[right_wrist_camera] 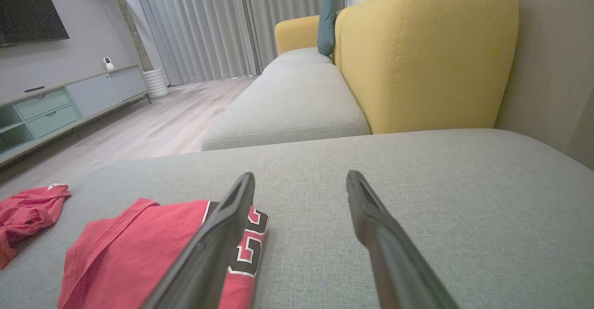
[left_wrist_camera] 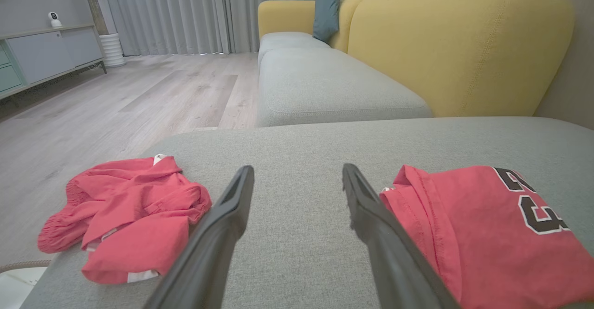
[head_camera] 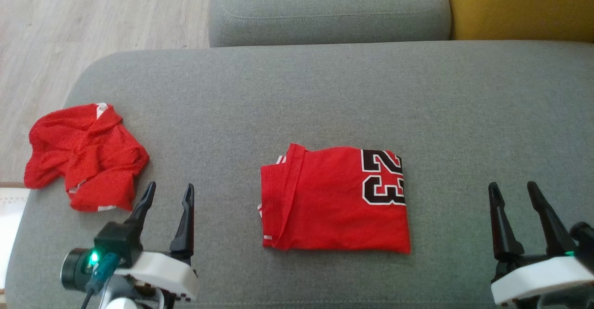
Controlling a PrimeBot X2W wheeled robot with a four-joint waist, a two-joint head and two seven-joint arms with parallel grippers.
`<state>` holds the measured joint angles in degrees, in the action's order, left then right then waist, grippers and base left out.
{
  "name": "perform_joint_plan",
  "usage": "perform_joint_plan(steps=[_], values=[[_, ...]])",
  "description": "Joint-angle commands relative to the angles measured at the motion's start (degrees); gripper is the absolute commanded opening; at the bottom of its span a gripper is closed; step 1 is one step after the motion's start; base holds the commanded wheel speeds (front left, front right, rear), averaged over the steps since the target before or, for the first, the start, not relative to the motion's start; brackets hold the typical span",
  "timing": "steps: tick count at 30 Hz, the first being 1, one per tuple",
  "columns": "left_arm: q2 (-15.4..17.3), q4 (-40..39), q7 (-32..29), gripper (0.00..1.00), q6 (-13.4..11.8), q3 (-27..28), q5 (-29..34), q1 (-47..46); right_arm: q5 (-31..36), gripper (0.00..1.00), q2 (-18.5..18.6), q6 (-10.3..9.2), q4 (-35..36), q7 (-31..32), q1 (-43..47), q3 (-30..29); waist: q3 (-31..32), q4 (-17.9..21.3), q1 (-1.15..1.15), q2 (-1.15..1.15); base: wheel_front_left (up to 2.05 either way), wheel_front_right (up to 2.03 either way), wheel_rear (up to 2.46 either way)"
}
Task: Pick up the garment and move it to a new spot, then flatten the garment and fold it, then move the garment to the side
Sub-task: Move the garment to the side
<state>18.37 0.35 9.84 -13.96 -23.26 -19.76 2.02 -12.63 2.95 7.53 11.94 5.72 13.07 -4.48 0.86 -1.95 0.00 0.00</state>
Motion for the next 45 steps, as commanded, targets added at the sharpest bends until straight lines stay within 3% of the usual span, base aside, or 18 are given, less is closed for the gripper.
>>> perform_joint_plan(steps=[1,12,29,30,31,32,33,39,45], values=[[1.4,-1.9,0.3,1.0,-0.3,2.3,-0.3,-3.1,-0.3,1.0,0.7,-0.04,1.9,-0.4,-2.1,1.2,-0.1,0.0,0.0,0.0,0.0,0.0,0.0],[0.9,-2.5,1.0,1.0,-0.1,1.7,0.1,-6.0,-0.8,1.0,0.9,-0.04,-1.3,-0.2,-3.4,1.3,-3.1,-2.5,0.0,0.0,0.0,0.0,0.0],[-3.4,-1.6,5.0,1.0,1.4,2.1,2.1,-13.2,-3.1,1.0,1.4,-0.04,-22.2,4.2,-14.4,6.8,-10.7,-9.3,0.0,0.0,0.0,0.0,0.0],[-3.6,-1.6,5.1,1.0,1.5,2.3,2.3,-13.2,-3.2,0.87,1.3,-0.04,-22.9,4.6,-14.6,6.8,-10.7,-9.4,0.0,0.0,0.0,0.0,0.0],[-3.6,-1.6,5.1,1.0,1.5,2.3,2.3,-13.2,-3.2,0.87,1.3,-0.04,-22.9,4.6,-14.6,6.8,-10.7,-9.4,0.0,0.0,0.0,0.0,0.0],[-3.8,-1.7,5.1,1.0,1.6,2.5,2.5,-13.2,-3.3,0.13,1.3,-0.04,-23.4,5.1,-14.8,6.8,-10.7,-9.6,0.0,0.0,0.0,0.0,0.0],[-4.0,-2.0,5.1,1.0,1.8,2.8,2.9,-13.2,-3.6,0.0,1.2,-0.04,-23.5,4.9,-15.0,6.8,-10.7,-9.7,0.0,0.0,0.0,0.0,0.0],[-4.9,-3.4,5.1,1.0,2.8,4.8,4.8,-12.4,-3.8,0.0,2.0,-0.04,-22.3,4.1,-15.6,7.1,-10.5,-9.1,0.0,0.0,0.0,0.0,0.0],[-5.6,-4.0,5.2,1.0,4.1,6.4,5.9,-11.2,-4.4,0.0,3.3,-0.04,-20.3,4.5,-16.9,8.4,-10.7,-5.8,0.0,0.0,0.0,0.0,0.0]])
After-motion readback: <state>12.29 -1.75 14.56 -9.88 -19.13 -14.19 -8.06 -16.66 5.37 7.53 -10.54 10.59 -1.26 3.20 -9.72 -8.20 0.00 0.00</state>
